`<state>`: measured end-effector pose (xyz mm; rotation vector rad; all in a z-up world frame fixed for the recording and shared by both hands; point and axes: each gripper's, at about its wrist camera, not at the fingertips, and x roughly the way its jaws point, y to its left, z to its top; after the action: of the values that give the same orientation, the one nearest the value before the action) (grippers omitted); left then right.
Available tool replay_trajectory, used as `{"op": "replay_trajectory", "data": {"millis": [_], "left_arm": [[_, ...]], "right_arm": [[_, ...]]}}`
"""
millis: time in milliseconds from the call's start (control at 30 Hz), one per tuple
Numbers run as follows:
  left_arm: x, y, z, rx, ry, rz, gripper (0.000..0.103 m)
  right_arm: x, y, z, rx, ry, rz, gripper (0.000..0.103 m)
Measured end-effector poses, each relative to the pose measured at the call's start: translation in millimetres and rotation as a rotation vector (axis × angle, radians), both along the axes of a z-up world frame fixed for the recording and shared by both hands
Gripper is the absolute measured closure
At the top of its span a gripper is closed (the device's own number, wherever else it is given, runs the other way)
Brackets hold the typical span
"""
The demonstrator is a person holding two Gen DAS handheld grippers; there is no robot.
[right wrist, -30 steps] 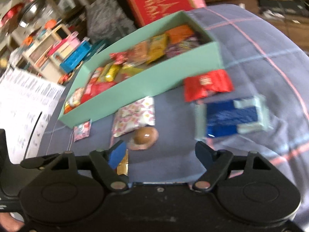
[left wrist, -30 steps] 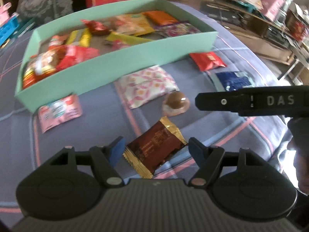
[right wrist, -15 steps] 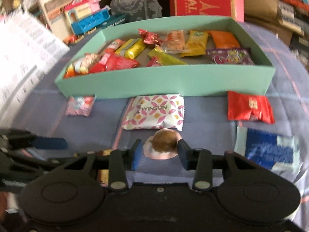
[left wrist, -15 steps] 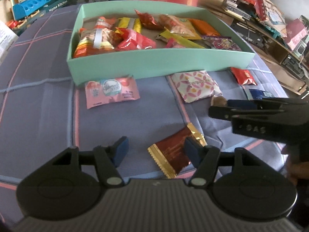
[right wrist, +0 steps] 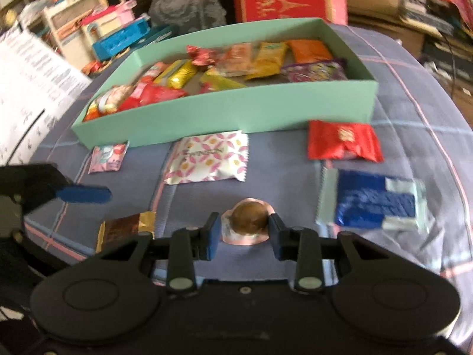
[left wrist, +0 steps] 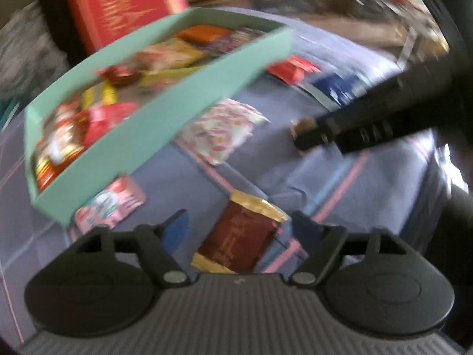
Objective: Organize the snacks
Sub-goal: 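Grasp the brown chocolate bar with left while right grasps the chocolate ball, then carry both chocolates into the teal box and open both grippers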
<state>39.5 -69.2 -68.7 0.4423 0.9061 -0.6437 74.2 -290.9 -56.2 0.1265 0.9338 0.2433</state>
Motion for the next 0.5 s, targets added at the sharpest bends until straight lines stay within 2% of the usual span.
{"op": "replay_trajectory", "data": {"millis": [100,367,500], "left_arm": [[-7.5,-2.5,-0.6,-0.013,0.013,-0.047,0.067],[-8.4,-2.7,2.8,-0.11,0.083,0.141,0.067],[-1.2,1.8,13.6,-0.148,0.083,0.205,0.067]], "right_arm": [[-2.8,-10.5,-1.1,0.044,0.006,-0.028,0.069],[-4.8,-14.4,-1.1,0.082,-0.006,-0.047,0.069],[-7.7,-20.3,4.1,0.094,-0.021,-0.059,0.069]]}}
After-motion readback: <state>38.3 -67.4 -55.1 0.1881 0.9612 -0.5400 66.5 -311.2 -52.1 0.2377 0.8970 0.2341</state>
